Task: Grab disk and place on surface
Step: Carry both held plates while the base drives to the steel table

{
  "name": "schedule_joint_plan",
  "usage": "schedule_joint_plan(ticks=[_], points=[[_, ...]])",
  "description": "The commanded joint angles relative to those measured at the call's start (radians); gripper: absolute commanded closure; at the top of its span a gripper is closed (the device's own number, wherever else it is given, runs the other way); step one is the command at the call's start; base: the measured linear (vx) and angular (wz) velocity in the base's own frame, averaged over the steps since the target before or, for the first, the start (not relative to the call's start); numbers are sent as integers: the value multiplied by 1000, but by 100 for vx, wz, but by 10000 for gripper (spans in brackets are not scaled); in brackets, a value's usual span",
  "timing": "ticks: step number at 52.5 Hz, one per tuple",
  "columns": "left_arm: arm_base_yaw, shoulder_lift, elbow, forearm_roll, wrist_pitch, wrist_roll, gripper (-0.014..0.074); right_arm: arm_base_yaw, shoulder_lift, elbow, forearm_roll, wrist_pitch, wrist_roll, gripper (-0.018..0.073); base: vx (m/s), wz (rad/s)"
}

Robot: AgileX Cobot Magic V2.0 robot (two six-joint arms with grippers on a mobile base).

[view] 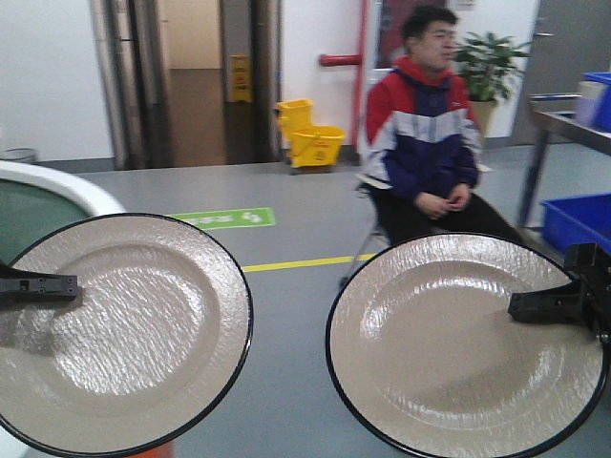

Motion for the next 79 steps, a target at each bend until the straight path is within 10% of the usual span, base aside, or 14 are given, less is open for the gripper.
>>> schedule_joint_plan(ticks=[1,79], points=[[-8,-46,-37,-144,59,-9,604,-4,-34,-33,117,-6,9,568,-9,-60],[-8,-46,-37,-144,61,-9,604,-4,-34,-33,117,-3,9,568,16,-27]])
